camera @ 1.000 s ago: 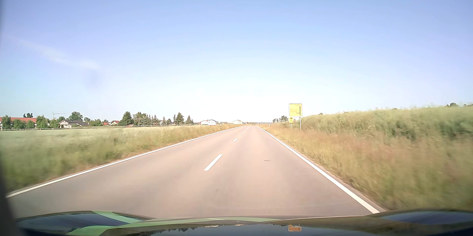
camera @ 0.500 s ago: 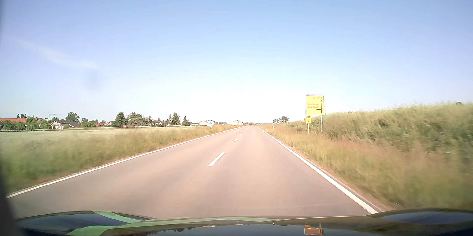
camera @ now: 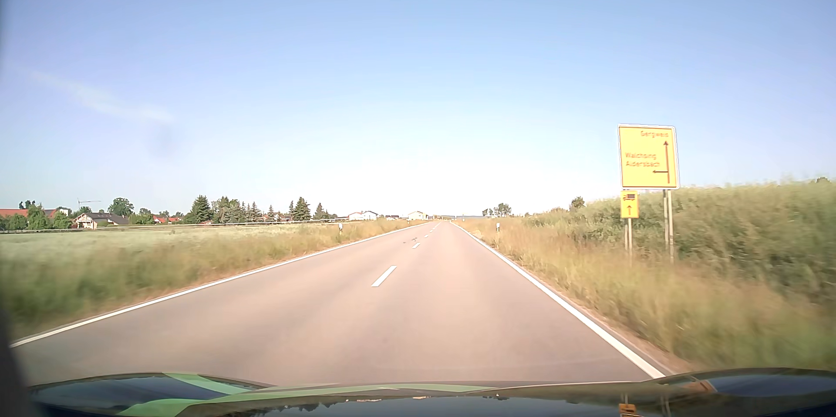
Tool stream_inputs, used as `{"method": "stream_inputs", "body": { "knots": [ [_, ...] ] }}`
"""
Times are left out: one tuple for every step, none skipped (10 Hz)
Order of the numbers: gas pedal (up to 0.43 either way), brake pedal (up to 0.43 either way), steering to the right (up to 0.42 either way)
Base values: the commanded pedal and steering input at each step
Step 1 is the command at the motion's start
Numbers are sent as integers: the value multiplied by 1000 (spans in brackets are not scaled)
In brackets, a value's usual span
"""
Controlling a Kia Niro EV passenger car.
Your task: Follow the waypoints while adhering to traffic rules and regulations
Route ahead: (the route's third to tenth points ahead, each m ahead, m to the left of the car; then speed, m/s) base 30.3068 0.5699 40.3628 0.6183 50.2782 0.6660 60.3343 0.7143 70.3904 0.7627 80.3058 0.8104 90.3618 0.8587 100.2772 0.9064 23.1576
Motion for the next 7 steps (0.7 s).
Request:
{"method": "stream_inputs", "body": {
  "knots": [
    [240,0,-1],
    [240,0,-1],
    [240,0,-1],
    [240,0,-1],
    [240,0,-1],
    [240,0,-1],
    [240,0,-1]
  ]
}}
